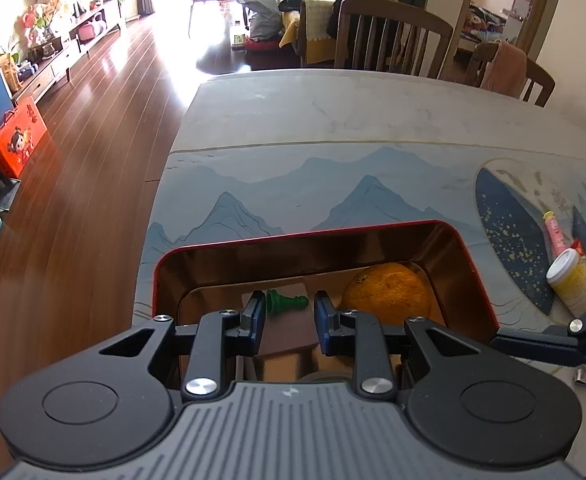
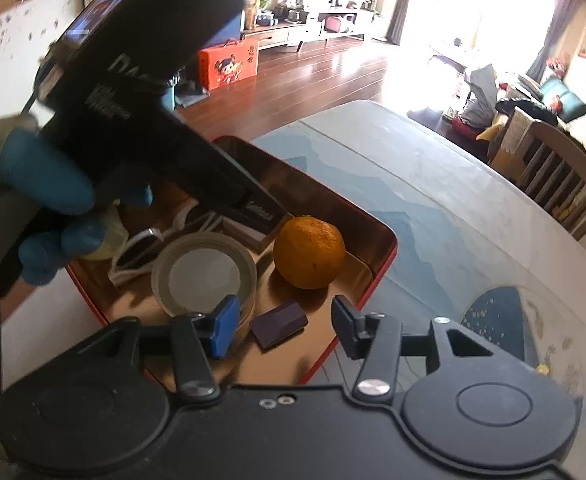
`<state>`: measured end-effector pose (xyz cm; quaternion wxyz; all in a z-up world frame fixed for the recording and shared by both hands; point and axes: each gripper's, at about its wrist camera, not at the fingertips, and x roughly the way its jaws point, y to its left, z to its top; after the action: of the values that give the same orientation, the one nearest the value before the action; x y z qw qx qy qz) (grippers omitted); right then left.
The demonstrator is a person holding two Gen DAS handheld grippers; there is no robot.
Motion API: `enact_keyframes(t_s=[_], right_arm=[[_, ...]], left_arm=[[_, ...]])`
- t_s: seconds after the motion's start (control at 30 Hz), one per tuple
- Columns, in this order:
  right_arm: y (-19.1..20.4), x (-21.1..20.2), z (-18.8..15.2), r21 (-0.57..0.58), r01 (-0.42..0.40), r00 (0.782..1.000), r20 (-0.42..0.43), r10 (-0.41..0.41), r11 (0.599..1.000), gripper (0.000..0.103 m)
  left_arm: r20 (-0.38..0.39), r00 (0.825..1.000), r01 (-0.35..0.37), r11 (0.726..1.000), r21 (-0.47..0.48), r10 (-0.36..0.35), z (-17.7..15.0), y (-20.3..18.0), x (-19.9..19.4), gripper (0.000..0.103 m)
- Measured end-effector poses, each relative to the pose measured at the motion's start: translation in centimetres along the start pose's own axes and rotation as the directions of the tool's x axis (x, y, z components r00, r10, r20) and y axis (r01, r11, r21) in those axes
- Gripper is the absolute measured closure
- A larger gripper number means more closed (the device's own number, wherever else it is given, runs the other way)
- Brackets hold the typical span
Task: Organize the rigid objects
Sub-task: 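Open the left gripper over the red tin while the right gripper releases the purple block inside, then move the left gripper to the nail clipper while the right gripper approaches the plush toy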
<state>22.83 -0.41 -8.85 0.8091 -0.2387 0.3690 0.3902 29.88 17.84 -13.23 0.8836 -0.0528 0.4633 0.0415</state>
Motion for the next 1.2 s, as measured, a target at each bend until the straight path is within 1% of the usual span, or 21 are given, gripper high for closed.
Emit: enact_keyframes(t_s=[0.13, 0.23, 0.27, 0.3, 0.37, 0.43, 0.5, 0.53, 0.6, 0.7, 0.83, 0.9, 1.0, 1.07, 1.2], right_arm=[[-0.2, -1.0, -0.1, 0.034, -0.007, 1.0, 0.016, 0.006, 0.999, 0.049], [-0.2, -1.8, -0.3, 0.061, -0.011, 0.999, 0.036, 0.009, 0.998, 0.045], [-0.3, -2.0, -0.3, 0.072, -0.015, 0.999, 0.044, 0.012, 0.997, 0.043], [-0.4, -2.4, -0.4, 0.08, -0.016, 0.998, 0.055, 0.011, 0.997, 0.041], [-0.4, -3.1, -0.6, 0.092, -0.019, 0.997, 0.076, 0.012, 0.996, 0.039], [-0.5, -3.8, -0.7, 0.098, -0.023, 0.996, 0.088, 0.014, 0.995, 0.036], [-0.5, -4.4, -1.0, 0.108, -0.025, 0.994, 0.104, 0.014, 0.994, 0.029], [-0.5, -4.7, -1.1, 0.115, -0.029, 0.993, 0.113, 0.016, 0.993, 0.028], [-0.6, -5.4, -1.3, 0.127, -0.034, 0.991, 0.13, 0.017, 0.991, 0.022], [-1.0, -6.7, -1.8, 0.151, -0.044, 0.988, 0.156, 0.02, 0.988, 0.016], [-2.0, -8.4, -2.8, 0.186, -0.048, 0.981, 0.191, 0.012, 0.981, 0.01], [-2.5, -9.3, -3.3, 0.206, -0.051, 0.977, 0.211, 0.007, 0.977, 0.005], [-3.6, -10.4, -4.4, 0.239, -0.056, 0.973, 0.229, 0.0, 0.97, 0.002], [-4.3, -11.3, -5.3, 0.258, -0.059, 0.971, 0.24, -0.005, 0.964, 0.001], [-6.3, -12.9, -7.4, 0.301, -0.064, 0.966, 0.258, -0.016, 0.952, 0.0]], left_arm=[[0.012, 1.0, -0.004, 1.0, -0.012, 0.004, -0.4, 0.3, -1.0, 0.077], [0.022, 1.0, -0.007, 1.0, -0.021, 0.007, -0.9, 0.2, -1.7, 0.071], [0.027, 1.0, -0.007, 1.0, -0.023, 0.008, -1.0, 0.2, -2.1, 0.064], [0.033, 0.999, -0.012, 1.0, -0.024, 0.013, -1.2, 0.2, -2.4, 0.053], [0.058, 0.998, -0.026, 0.999, -0.023, 0.028, -1.4, 0.1, -3.2, 0.044], [0.074, 0.997, -0.028, 0.999, -0.017, 0.029, -1.6, -0.2, -4.0, 0.043], [0.086, 0.996, -0.03, 0.999, -0.016, 0.031, -1.7, -0.5, -4.8, 0.043], [0.092, 0.995, -0.029, 0.999, -0.015, 0.03, -1.8, -0.6, -5.2, 0.043], [0.103, 0.994, -0.034, 0.999, -0.012, 0.035, -2.0, -0.9, -5.9, 0.039], [0.123, 0.992, -0.031, 0.999, -0.015, 0.032, -2.2, -1.5, -6.9, 0.039], [0.147, 0.989, -0.028, 0.999, -0.016, 0.03, -2.7, -2.7, -8.3, 0.039], [0.157, 0.987, -0.025, 1.0, -0.013, 0.026, -2.8, -3.4, -9.0, 0.038], [0.174, 0.985, -0.014, 1.0, -0.013, 0.016, -3.2, -4.7, -10.1, 0.032], [0.185, 0.983, -0.012, 1.0, -0.01, 0.013, -3.6, -5.5, -10.8, 0.031], [0.203, 0.979, -0.002, 1.0, -0.007, 0.003, -4.1, -7.4, -11.8, 0.025]])
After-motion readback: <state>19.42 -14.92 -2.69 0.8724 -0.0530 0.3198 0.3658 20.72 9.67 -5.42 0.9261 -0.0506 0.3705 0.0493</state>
